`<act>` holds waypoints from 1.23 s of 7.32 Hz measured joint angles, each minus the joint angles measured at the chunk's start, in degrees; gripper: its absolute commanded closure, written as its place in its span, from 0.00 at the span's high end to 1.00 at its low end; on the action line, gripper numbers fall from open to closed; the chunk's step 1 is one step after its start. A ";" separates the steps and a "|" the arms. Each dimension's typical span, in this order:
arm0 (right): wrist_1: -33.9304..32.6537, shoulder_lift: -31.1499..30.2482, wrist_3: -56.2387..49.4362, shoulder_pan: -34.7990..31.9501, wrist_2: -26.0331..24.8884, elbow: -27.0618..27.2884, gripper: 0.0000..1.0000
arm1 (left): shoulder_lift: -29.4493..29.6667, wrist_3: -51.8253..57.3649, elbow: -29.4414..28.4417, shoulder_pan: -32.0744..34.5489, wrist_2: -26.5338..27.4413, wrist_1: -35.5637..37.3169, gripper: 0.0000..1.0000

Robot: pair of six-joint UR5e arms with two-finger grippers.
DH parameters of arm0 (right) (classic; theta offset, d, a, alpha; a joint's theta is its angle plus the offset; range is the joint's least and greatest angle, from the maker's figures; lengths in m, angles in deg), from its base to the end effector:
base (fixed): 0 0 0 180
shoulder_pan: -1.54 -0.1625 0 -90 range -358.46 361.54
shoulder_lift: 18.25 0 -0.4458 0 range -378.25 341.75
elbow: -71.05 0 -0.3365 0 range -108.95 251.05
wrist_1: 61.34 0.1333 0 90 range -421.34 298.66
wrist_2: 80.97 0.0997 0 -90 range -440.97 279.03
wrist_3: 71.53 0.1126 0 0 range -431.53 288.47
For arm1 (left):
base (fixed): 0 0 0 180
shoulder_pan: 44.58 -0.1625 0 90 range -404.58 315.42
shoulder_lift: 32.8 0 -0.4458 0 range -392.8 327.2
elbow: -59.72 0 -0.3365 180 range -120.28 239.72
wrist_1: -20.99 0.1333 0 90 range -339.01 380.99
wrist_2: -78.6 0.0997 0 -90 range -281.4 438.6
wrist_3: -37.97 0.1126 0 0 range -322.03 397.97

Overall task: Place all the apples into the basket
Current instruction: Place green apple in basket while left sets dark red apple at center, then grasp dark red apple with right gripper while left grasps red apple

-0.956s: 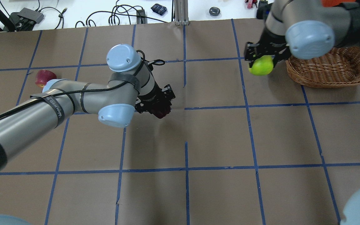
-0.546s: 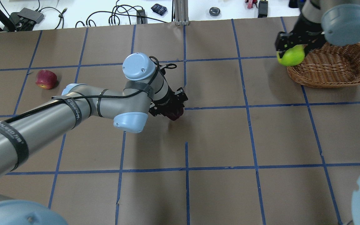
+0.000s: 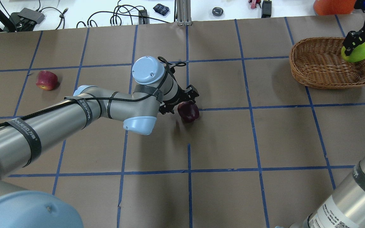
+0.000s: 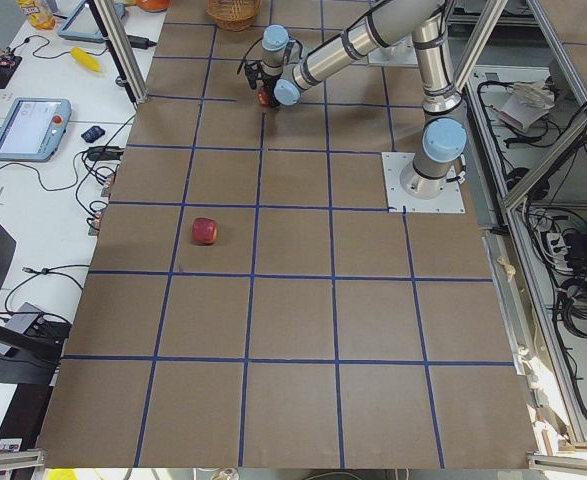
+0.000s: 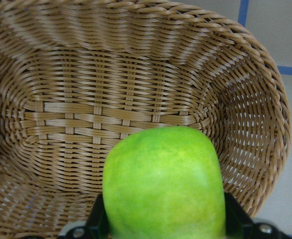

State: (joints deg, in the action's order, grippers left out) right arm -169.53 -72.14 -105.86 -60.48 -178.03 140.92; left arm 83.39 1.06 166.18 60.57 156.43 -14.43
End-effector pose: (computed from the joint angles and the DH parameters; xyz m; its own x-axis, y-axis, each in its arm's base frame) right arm -0.2183 -0.6655 0.3222 -0.9863 -0.1097 0.1232 -0.1059 0.9937 0.0374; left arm -0.2991 -0.5039 0.2475 -0.8989 -0.3293 0.2891 -0.3554 0.9338 -0.0414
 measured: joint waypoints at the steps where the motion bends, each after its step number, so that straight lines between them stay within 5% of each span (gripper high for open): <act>1: -2.64 1.97 -1.86 0.94 -0.18 0.00 0.00 | -2.29 4.11 -0.89 -3.20 -0.14 -4.51 1.00; 2: -4.01 3.28 -2.82 1.34 -0.26 0.14 0.42 | -4.58 9.91 -3.15 -7.24 -0.12 -12.42 1.00; 3: -4.64 4.15 -3.79 1.49 -0.23 0.21 0.99 | -6.44 18.28 -6.30 -12.42 0.28 -21.97 1.00; 5: -4.85 5.10 -4.81 1.54 -0.25 0.27 1.00 | -7.89 38.82 -10.76 -23.73 4.81 -32.83 1.00; 7: -1.13 3.76 -4.92 1.29 -0.45 -0.53 1.00 | -5.74 57.18 -13.83 -32.35 13.06 -31.41 1.00; 9: 9.16 -3.07 -2.74 -3.53 0.82 -1.04 1.00 | -1.07 63.97 -18.76 -36.41 16.32 -29.64 1.00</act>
State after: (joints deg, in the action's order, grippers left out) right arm -160.37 -75.21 -108.60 -64.02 -177.21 139.88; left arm 82.32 65.03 147.42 24.16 172.75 -44.06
